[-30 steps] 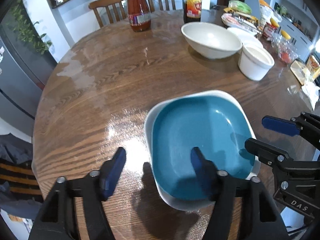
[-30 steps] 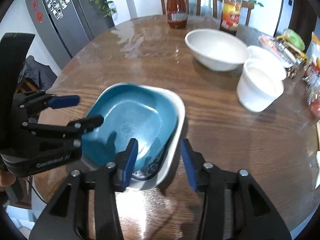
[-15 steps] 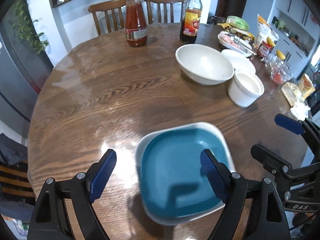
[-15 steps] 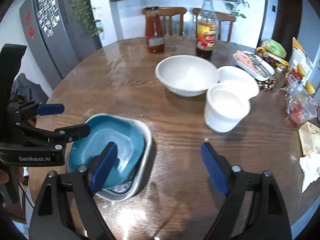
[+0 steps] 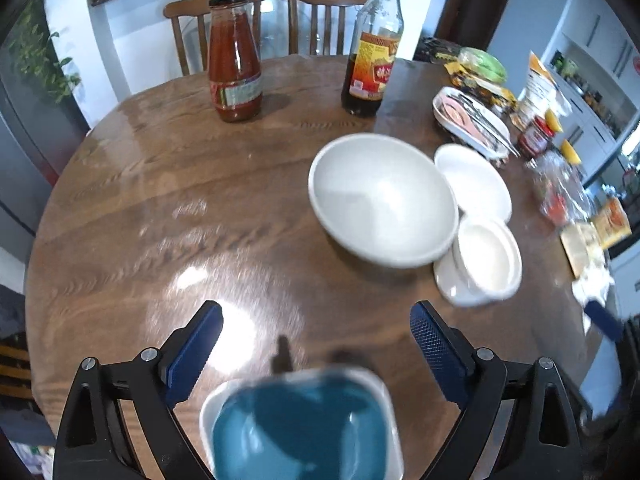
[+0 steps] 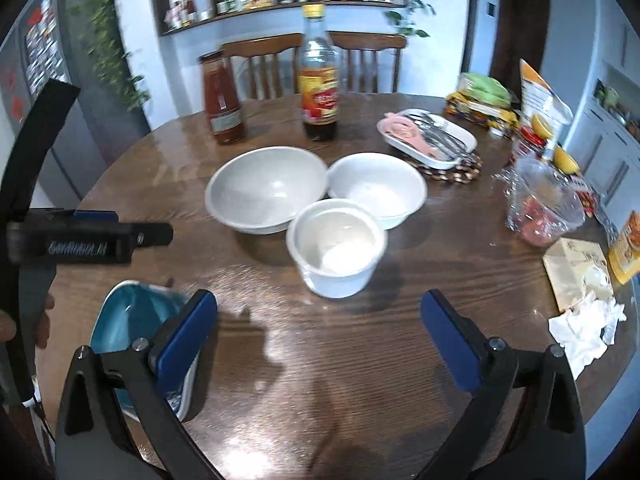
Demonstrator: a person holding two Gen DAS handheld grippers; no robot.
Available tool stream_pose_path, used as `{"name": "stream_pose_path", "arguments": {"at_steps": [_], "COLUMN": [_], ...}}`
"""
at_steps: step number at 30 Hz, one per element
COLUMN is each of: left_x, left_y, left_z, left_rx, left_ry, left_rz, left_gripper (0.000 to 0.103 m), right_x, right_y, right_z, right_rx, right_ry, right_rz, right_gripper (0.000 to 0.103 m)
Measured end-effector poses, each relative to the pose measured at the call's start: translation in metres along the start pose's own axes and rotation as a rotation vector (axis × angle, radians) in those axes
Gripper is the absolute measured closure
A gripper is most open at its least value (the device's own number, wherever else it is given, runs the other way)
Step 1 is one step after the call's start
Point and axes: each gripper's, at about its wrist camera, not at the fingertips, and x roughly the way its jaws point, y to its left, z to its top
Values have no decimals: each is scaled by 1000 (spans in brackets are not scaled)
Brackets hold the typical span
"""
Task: Organize plates and bowls
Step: 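Move the left gripper to the large white bowl and grasp its rim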
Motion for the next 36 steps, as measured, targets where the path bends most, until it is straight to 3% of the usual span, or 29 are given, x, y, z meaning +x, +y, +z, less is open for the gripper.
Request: {"name": "stream_pose_path", "arguments": {"at_steps": [7, 17, 20, 21, 25, 36], "left_x": [34, 95, 101, 103, 106, 89], "left_y": [-23, -29, -31, -32, -29, -2], "left_z": [35, 58, 58, 58, 58, 41], "left_rx": [6, -29, -22, -12, 12, 106], "left_ry": [20, 132, 140, 146, 161, 177], "left_rz": [37, 67, 60, 58, 78, 91], "left_gripper": [9, 9, 29, 44, 74, 74], "right_x": [6, 9, 9, 9, 13, 20], "right_y": [-31, -45, -50, -51, -52, -31], "right_z": [4, 12, 14, 15, 17, 26], "right_rx": [65, 81, 91, 93, 95, 61], "right_ry": [9, 7, -8, -11, -4, 8], "right_rz": [-7, -12, -14, -13, -9, 40], "right_gripper": [0, 0, 0, 0, 0, 0]}}
